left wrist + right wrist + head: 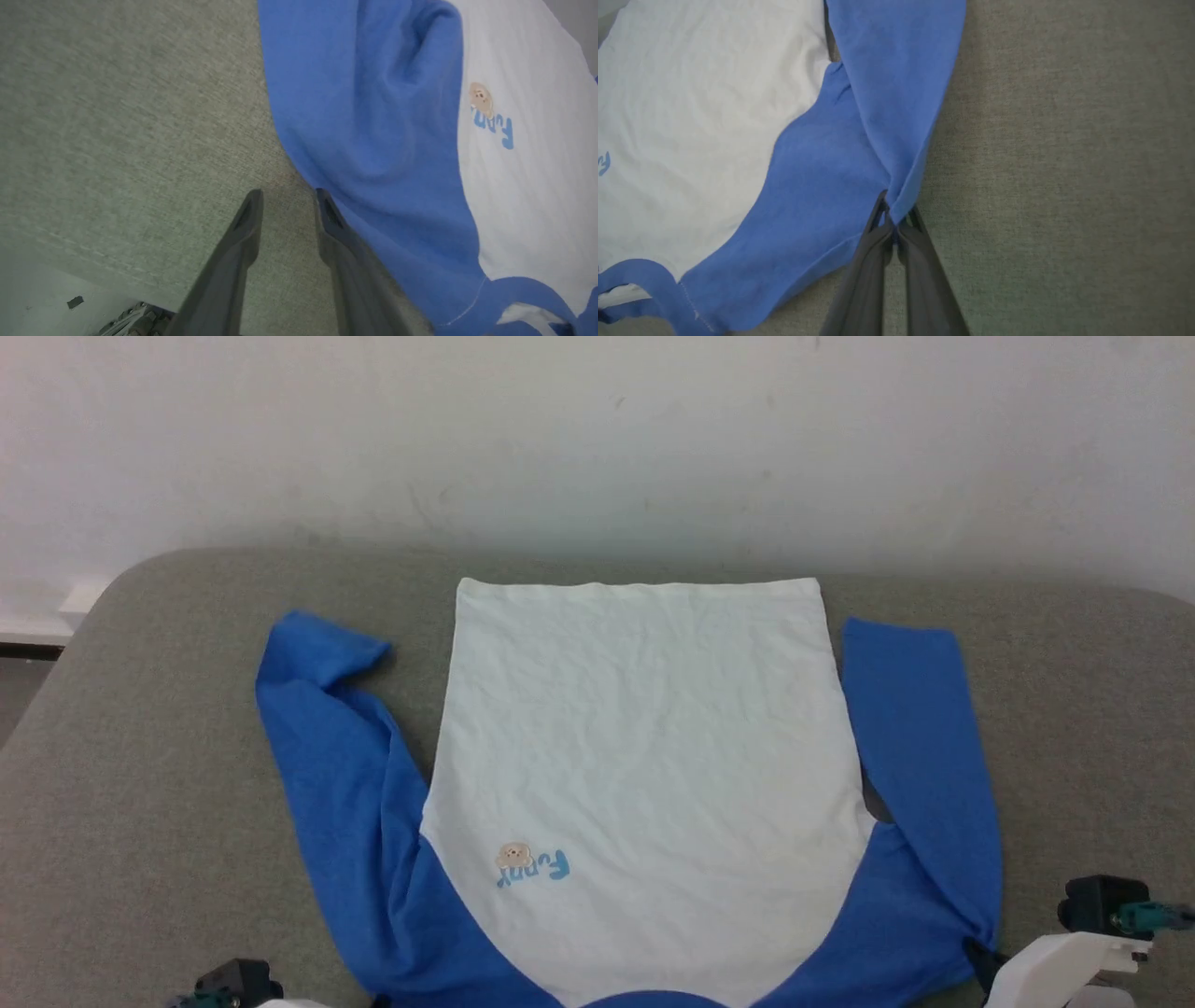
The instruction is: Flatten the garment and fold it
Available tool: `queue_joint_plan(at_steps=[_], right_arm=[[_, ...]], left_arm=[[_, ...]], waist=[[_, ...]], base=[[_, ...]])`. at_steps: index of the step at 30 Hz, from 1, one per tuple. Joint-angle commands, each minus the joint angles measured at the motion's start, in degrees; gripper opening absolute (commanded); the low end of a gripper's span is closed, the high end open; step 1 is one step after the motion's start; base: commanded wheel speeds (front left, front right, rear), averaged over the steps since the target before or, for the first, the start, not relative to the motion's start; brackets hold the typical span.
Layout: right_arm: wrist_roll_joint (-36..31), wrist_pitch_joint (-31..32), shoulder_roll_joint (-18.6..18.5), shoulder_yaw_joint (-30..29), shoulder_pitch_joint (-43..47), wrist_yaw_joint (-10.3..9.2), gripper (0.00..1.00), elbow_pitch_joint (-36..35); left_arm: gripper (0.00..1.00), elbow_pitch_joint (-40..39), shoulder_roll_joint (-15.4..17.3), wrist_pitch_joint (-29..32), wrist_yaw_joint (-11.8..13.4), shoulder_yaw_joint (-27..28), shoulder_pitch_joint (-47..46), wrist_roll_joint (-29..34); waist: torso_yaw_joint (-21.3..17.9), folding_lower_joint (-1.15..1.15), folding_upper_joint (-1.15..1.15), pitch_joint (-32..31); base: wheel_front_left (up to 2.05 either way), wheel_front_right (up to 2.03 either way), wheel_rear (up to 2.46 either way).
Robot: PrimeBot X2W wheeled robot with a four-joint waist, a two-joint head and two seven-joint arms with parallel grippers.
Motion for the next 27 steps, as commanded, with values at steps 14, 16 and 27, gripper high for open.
queue_joint_plan(at_steps=[14,16,27], right_arm=[[2.4,-1.4,-0.4,-6.0,-4.1,-0.13,1.00,-4.4],[0.7,-1.1,-0.4,-7.8,-7.0,-0.13,1.00,-5.4],[-10.4,4.3,-2.9,-10.1,-32.3,-0.13,1.00,5.6]], left_arm=[[1.00,-7.0,5.6,-4.7,3.8,5.1,-4.0,4.5],[1.00,-9.2,6.5,-8.9,3.4,6.0,-5.5,6.9],[1.00,-12.6,3.4,-27.3,-2.8,6.6,-13.6,19.5]], waist=[[-0.1,0.00,0.00,1.2],[-0.1,0.00,0.00,2.2],[1.2,0.00,0.00,12.9]], base=[[0.00,0.00,0.00],[0.00,0.00,0.00],[0.00,0.00,0.00]])
